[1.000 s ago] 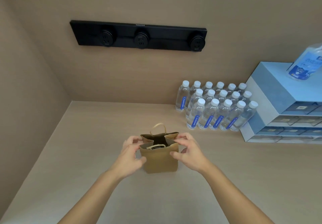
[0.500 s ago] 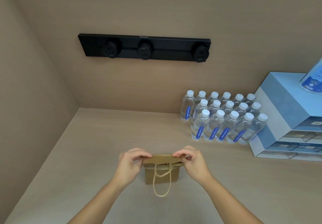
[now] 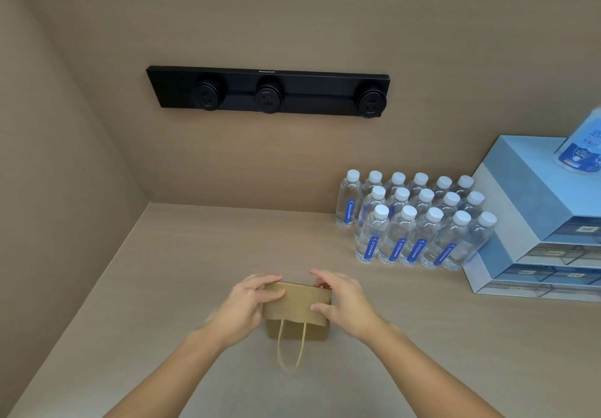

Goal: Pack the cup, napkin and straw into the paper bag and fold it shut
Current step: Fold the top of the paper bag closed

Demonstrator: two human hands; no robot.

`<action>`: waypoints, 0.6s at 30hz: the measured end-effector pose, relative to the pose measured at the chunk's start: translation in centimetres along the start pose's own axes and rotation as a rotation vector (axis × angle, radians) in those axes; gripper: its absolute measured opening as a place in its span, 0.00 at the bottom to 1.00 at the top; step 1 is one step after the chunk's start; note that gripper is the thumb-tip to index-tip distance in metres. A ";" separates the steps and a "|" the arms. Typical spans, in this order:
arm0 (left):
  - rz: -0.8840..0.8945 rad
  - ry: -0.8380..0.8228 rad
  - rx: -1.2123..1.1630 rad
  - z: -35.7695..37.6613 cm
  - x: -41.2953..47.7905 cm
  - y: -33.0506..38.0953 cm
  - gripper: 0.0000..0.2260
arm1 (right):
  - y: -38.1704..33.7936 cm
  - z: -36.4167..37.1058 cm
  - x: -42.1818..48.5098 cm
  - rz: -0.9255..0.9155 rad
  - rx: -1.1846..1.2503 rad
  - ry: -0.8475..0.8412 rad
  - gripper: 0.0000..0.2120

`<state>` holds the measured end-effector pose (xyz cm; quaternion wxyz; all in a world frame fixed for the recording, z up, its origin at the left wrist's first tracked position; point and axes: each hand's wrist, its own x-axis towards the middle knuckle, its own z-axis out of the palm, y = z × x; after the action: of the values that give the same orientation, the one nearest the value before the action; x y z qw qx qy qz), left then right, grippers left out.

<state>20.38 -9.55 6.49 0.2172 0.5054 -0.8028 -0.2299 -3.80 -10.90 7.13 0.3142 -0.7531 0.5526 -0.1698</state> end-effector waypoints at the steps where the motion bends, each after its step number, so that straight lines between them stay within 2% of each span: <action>1: -0.017 -0.018 -0.008 -0.1 0.2 0.1 0.21 | -0.1 0.2 0.4 0.023 -0.018 0.002 0.25; 5: -0.092 -0.069 0.001 0.1 1.4 0.5 0.13 | -0.7 1.0 1.7 0.062 -0.090 -0.007 0.11; 9: -0.040 -0.086 0.046 1.1 3.3 1.8 0.10 | -1.9 2.1 2.4 0.056 -0.139 0.003 0.10; 18: -0.216 -0.115 0.020 -0.1 3.6 -0.1 0.06 | 0.7 1.1 1.4 0.098 -0.023 0.026 0.05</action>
<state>19.13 -12.93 6.95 0.1398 0.5771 -0.7571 -0.2723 -3.17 -12.00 5.77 0.3060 -0.7265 0.5947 -0.1578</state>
